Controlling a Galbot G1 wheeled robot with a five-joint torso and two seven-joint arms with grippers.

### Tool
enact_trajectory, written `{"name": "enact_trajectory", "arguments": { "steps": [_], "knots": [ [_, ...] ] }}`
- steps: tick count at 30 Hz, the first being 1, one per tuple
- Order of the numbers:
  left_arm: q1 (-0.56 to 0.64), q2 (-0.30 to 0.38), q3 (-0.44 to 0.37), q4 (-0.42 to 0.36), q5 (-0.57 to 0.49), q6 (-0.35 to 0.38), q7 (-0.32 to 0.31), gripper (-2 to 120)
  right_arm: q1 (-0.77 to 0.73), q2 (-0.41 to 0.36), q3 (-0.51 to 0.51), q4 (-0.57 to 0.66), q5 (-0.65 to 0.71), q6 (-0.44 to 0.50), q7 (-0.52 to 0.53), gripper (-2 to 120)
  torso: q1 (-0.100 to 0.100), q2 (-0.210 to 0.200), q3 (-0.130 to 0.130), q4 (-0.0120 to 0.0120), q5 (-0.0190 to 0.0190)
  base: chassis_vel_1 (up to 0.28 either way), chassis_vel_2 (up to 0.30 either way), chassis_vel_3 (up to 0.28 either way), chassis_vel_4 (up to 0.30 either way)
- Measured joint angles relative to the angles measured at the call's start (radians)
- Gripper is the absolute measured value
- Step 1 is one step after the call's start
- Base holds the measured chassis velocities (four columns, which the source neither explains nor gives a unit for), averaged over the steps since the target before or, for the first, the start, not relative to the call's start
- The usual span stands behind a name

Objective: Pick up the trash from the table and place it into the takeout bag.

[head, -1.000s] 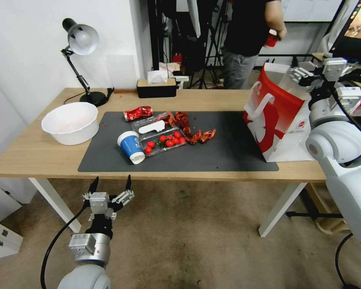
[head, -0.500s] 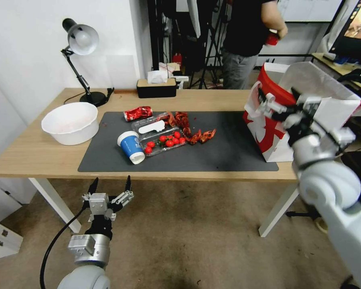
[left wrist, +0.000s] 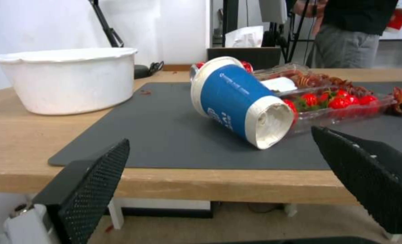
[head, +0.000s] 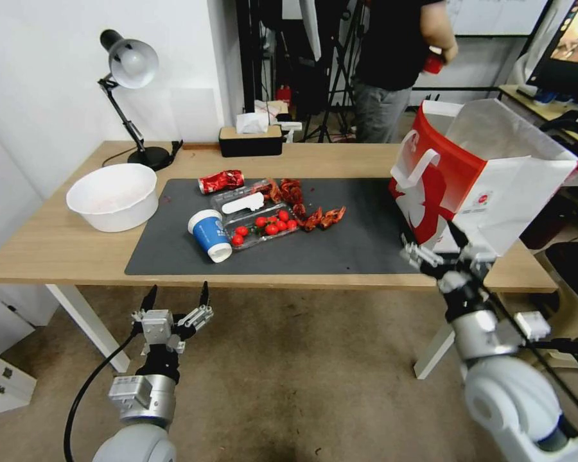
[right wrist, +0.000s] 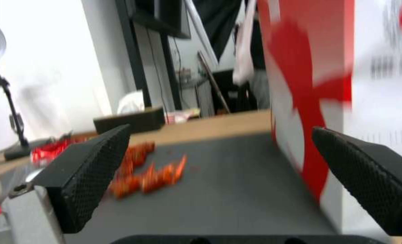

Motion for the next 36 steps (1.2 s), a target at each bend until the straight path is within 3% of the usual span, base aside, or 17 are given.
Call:
{"name": "enact_trajectory", "arguments": {
  "steps": [13, 23, 31, 36],
  "knots": [
    [-0.019, 0.016, 0.003, 0.007, -0.016, 0.005, 0.0, 100, -0.037, 0.07, -0.036, -0.132, -0.082, 0.083, -0.033, 100, 0.0, 0.0, 0.0, 0.0002, -0.0001, 0.0, 0.0, 0.0, 0.0],
    [-0.062, 0.033, 0.013, 0.021, -0.033, 0.026, -0.005, 100, -0.067, 0.101, -0.025, -0.124, -0.107, 0.083, 0.011, 100, 0.0, 0.0, 0.0, 0.0002, -0.0002, 0.0, 0.0, 0.0, 0.0],
    [-0.135, 0.096, 0.011, 0.031, -0.102, 0.069, -0.03, 100, -0.1, 0.129, -0.023, -0.1, -0.129, 0.081, 0.022, 100, 0.0, 0.0, 0.0, 0.0003, -0.0002, 0.0, 0.0, 0.0, 0.0],
    [-0.218, 0.183, 0.022, 0.008, -0.231, 0.161, -0.075, 100, -0.117, 0.133, -0.021, -0.088, -0.161, 0.083, 0.033, 100, 0.0, 0.0, 0.0, 0.0002, -0.0001, 0.0, 0.0, 0.0, 0.0]
  ]
}}
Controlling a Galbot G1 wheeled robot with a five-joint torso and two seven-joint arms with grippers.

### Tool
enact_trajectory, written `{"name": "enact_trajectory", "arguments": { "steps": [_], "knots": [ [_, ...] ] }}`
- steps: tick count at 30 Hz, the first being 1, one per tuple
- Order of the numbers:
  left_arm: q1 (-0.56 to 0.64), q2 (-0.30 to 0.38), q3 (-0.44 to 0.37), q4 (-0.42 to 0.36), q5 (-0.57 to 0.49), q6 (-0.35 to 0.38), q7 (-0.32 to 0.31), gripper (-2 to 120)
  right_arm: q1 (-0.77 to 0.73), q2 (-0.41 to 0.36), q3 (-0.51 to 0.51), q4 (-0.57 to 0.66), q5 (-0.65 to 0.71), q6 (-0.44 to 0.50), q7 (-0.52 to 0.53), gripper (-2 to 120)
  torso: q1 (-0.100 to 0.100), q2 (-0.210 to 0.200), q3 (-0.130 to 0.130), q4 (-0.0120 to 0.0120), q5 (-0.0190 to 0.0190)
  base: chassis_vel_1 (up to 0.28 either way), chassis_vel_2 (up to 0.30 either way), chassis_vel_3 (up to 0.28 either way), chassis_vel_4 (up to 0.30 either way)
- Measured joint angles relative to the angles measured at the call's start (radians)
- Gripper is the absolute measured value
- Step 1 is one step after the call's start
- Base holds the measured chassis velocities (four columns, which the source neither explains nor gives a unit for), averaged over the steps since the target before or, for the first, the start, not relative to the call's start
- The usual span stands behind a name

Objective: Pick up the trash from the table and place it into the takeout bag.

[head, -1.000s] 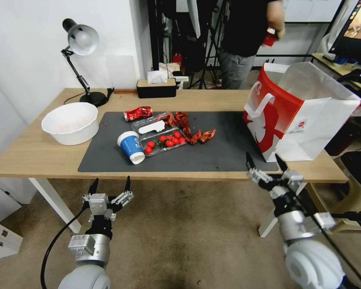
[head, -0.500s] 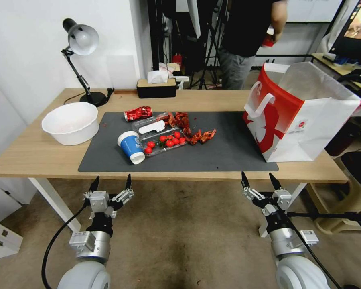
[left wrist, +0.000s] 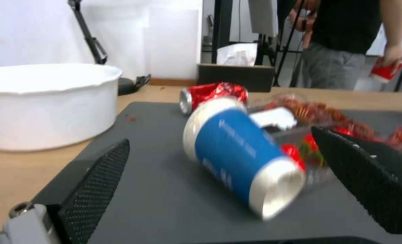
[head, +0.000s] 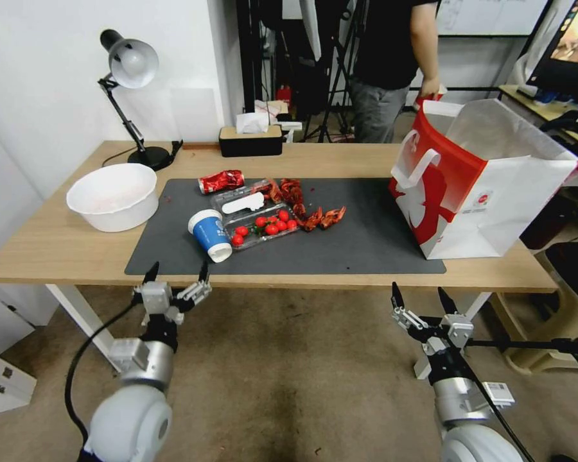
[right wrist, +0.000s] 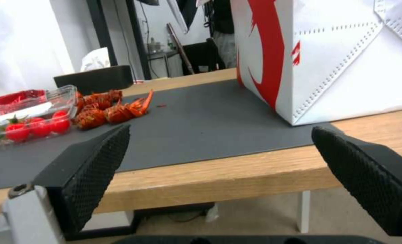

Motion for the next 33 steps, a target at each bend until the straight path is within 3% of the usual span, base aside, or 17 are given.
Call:
{"name": "enact_trajectory", "arguments": {
  "steps": [3, 5, 10, 17, 26, 33],
  "knots": [
    [-0.046, 0.038, 0.01, 0.0, -0.068, 0.036, -0.022, 100, -0.005, 0.001, 0.001, 0.003, -0.013, 0.002, 0.004, 100, 0.0, 0.0, 0.0, 0.0, 0.0001, 0.0, 0.0, 0.0, 0.0],
    [-0.122, 0.088, 0.026, 0.018, -0.179, 0.081, -0.064, 100, -0.006, 0.003, 0.001, 0.004, -0.028, 0.002, 0.007, 100, 0.0, 0.0, 0.0, -0.0004, -0.0002, 0.0, 0.0, 0.0, 0.0],
    [-0.165, 0.123, 0.027, 0.009, -0.308, 0.145, -0.118, 100, 0.01, -0.005, -0.012, 0.001, -0.039, -0.003, 0.01, 100, 0.0, 0.0, 0.0, 0.0002, -0.0001, 0.0, 0.0, 0.0, 0.0],
    [-0.211, 0.158, 0.031, -0.011, -0.559, 0.26, -0.239, 100, 0.056, -0.03, -0.037, -0.029, -0.042, -0.019, 0.017, 100, 0.0, 0.0, 0.0, 0.0002, 0.0, 0.0, 0.0, 0.0, 0.0],
    [-0.297, 0.16, 0.053, 0.006, -0.704, 0.323, -0.319, 100, 0.063, -0.033, -0.04, -0.042, -0.043, -0.02, 0.019, 100, 0.0, 0.0, 0.0, 0.0, 0.0002, 0.0, 0.0, 0.0, 0.0],
    [-0.356, 0.158, 0.09, 0.062, -0.746, 0.35, -0.343, 100, 0.055, -0.033, -0.037, -0.035, -0.048, -0.016, 0.018, 100, 0.0, 0.0, 0.0, 0.0, 0.0001, 0.0, 0.0, 0.0, 0.0]
  ]
}}
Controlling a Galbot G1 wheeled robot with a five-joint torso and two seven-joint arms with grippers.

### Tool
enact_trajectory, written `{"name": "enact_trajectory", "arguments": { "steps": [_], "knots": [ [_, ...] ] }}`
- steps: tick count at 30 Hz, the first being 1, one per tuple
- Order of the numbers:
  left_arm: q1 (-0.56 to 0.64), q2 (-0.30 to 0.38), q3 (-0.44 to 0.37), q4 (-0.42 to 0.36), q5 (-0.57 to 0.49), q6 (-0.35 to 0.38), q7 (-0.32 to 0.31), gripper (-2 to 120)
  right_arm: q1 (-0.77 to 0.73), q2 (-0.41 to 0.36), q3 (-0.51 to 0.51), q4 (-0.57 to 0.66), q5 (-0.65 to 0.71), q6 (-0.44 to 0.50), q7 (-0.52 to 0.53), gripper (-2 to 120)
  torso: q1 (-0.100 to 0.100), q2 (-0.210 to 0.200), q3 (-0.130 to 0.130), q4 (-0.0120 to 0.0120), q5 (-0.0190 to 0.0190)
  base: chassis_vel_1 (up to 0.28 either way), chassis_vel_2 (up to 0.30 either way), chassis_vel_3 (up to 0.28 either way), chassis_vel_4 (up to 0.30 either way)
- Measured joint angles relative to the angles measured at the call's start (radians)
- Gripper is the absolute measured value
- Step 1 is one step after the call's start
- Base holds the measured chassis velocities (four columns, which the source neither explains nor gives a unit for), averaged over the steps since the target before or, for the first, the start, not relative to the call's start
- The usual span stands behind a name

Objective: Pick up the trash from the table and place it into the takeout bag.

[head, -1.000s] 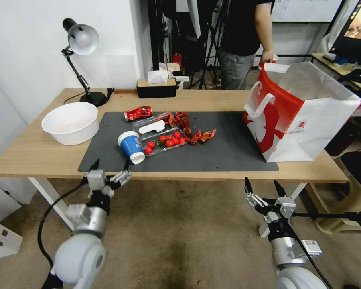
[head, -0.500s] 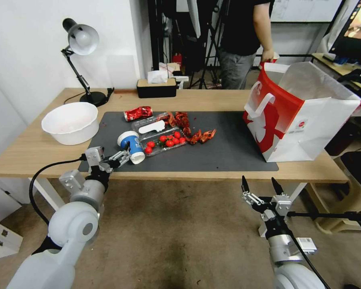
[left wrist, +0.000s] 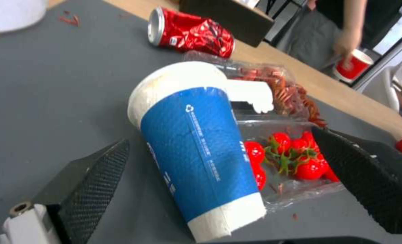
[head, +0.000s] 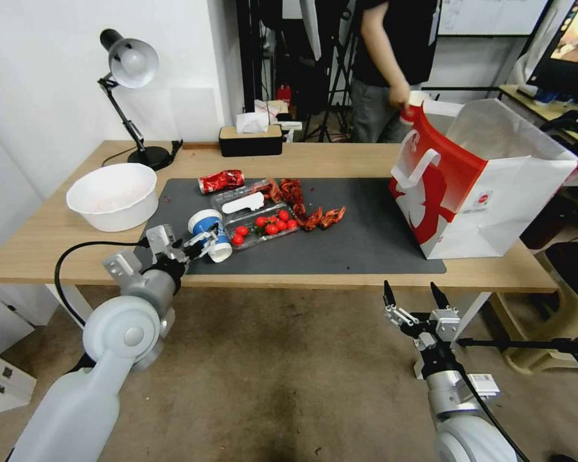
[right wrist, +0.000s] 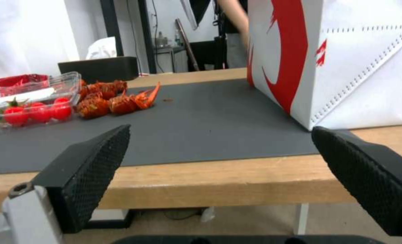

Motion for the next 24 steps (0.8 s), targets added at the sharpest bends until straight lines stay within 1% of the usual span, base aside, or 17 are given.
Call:
{"name": "enact_trajectory", "arguments": {
  "steps": [9, 12, 14, 16, 19, 24],
  "knots": [
    [-0.078, 0.001, 0.05, 0.06, 0.006, 0.044, -0.039, 100, -0.003, 0.006, 0.005, -0.001, -0.02, 0.005, 0.0, 100, 0.0, 0.0, 0.0, 0.0, 0.0, 0.0, 0.0, 0.0, 0.0],
    [-0.103, 0.0, 0.065, 0.082, 0.028, 0.057, -0.05, 100, -0.008, 0.01, 0.006, -0.001, -0.029, 0.008, 0.0, 100, 0.0, 0.0, 0.0, 0.0, 0.0, 0.0, 0.0, 0.0, 0.0],
    [-0.126, -0.003, 0.083, 0.102, 0.051, 0.076, -0.07, 100, -0.01, 0.01, 0.012, -0.007, -0.031, 0.011, 0.0, 100, 0.0, 0.0, 0.0, 0.0, 0.0, 0.0, 0.0, 0.0, 0.0],
    [-0.132, -0.003, 0.088, 0.105, 0.054, 0.082, -0.076, 100, -0.01, 0.01, 0.014, -0.009, -0.032, 0.012, 0.0, 100, 0.0, 0.0, 0.0, 0.0, 0.0, 0.0, 0.0, 0.0, 0.0],
    [-0.149, -0.005, 0.105, 0.122, 0.069, 0.111, -0.105, 100, -0.006, 0.009, 0.018, -0.02, -0.033, 0.015, 0.004, 100, 0.0, 0.0, 0.0, 0.0, 0.0, 0.0, 0.0, 0.0, 0.0],
    [-0.154, -0.006, 0.112, 0.13, 0.065, 0.117, -0.128, 100, -0.004, 0.01, 0.018, -0.026, -0.038, 0.016, 0.005, 100, 0.0, 0.0, 0.0, 0.0, 0.0, 0.0, 0.0, 0.0, 0.0]
  ]
}}
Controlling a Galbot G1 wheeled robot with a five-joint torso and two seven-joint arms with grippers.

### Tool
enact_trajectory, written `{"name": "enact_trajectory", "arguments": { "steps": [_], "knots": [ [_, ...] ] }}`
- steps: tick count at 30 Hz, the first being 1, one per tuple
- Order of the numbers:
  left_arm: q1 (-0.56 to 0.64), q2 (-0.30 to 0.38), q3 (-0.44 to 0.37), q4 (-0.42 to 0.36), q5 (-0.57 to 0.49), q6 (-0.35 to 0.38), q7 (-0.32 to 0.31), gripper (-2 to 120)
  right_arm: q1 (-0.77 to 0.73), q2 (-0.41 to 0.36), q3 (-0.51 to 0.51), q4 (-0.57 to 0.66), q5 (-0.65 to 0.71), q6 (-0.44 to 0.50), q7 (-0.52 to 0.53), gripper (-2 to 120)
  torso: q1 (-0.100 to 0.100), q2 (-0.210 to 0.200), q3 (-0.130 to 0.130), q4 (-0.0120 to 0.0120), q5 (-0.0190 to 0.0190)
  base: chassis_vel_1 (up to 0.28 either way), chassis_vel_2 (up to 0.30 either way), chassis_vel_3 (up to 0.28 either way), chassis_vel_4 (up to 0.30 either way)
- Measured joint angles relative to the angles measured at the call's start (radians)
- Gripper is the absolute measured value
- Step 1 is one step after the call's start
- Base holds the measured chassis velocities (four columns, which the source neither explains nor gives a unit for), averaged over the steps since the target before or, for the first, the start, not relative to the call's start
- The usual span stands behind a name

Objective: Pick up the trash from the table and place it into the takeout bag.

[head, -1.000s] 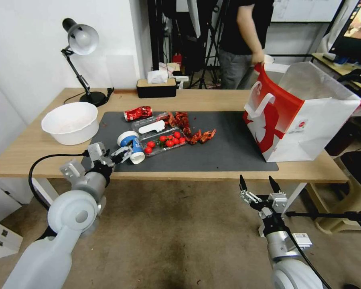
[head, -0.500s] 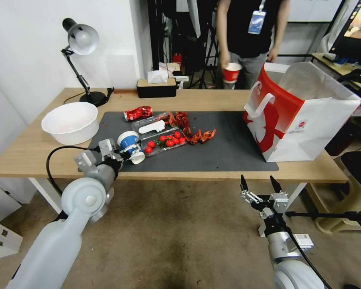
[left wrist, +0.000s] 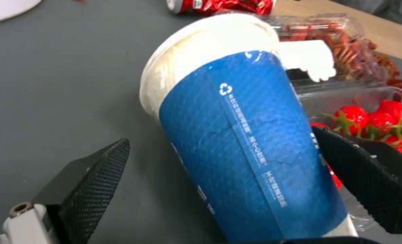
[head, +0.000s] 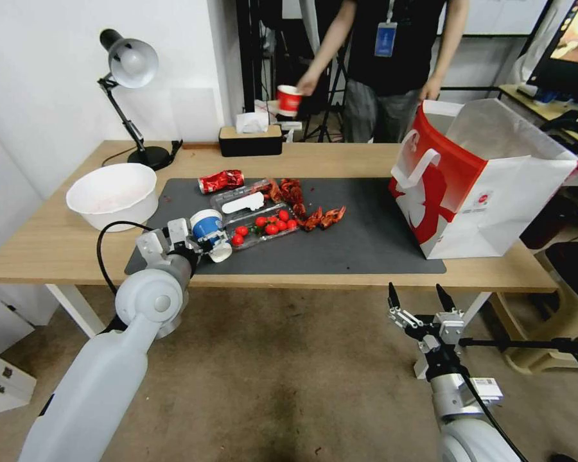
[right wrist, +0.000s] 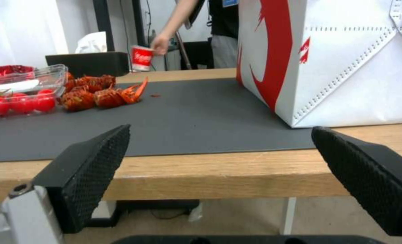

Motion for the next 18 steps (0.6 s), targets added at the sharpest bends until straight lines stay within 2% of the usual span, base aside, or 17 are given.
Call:
{"name": "enact_trajectory", "arguments": {
  "steps": [3, 6, 8, 11, 12, 15, 16, 17, 18],
  "knots": [
    [-0.001, 0.0, 0.0, 0.001, -0.007, 0.0, -0.015, 97, 0.0, 0.0, 0.0, -0.003, -0.004, 0.002, 0.001, 100, 0.0, 0.0, 0.0, 0.0, 0.0, 0.0, 0.0, 0.0, 0.0],
    [0.001, 0.004, -0.004, 0.001, -0.011, -0.003, -0.02, 82, 0.001, 0.0, 0.0, -0.007, -0.009, 0.003, 0.001, 100, 0.0, 0.0, 0.0, 0.0, 0.0, 0.0, 0.0, 0.0, 0.0],
    [0.004, 0.004, -0.005, 0.001, -0.012, -0.006, -0.02, 79, 0.001, 0.0, 0.0, -0.009, -0.011, 0.003, 0.002, 100, 0.0, 0.0, 0.0, 0.0, -0.0001, 0.0, 0.0, 0.0, 0.0],
    [0.018, 0.006, -0.012, -0.007, -0.006, -0.05, 0.022, 64, 0.003, 0.001, -0.003, -0.014, -0.02, 0.005, 0.002, 100, 0.0, 0.0, 0.0, 0.0, -0.0001, 0.0, 0.0, 0.0, 0.0],
    [0.018, 0.006, -0.012, -0.007, -0.006, -0.05, 0.022, 64, 0.003, 0.001, -0.003, -0.014, -0.02, 0.005, 0.002, 100, 0.0, 0.0, 0.0, 0.0, -0.0001, 0.0, 0.0, 0.0, 0.0],
    [0.047, 0.013, -0.021, -0.022, 0.107, -0.157, 0.17, 49, 0.006, 0.003, -0.005, -0.018, -0.023, 0.007, 0.002, 100, 0.0, 0.0, 0.0, 0.0001, 0.0, 0.0, 0.0, 0.0, 0.0],
    [0.047, 0.013, -0.021, -0.022, 0.107, -0.157, 0.17, 49, 0.006, 0.003, -0.005, -0.018, -0.023, 0.007, 0.002, 100, 0.0, 0.0, 0.0, 0.0001, 0.0, 0.0, 0.0, 0.0, 0.0],
    [0.051, 0.016, -0.023, -0.024, 0.128, -0.177, 0.2, 46, 0.006, 0.004, -0.006, -0.018, -0.023, 0.007, 0.002, 100, 0.0, 0.0, 0.0, 0.0001, 0.0, 0.0, 0.0, 0.0, 0.0],
    [0.054, 0.023, -0.024, -0.025, 0.159, -0.216, 0.26, 39, 0.007, 0.004, -0.006, -0.019, -0.023, 0.008, 0.003, 100, 0.0, 0.0, 0.0, 0.0002, -0.0001, 0.0, 0.0, 0.0, 0.0]
  ]
}}
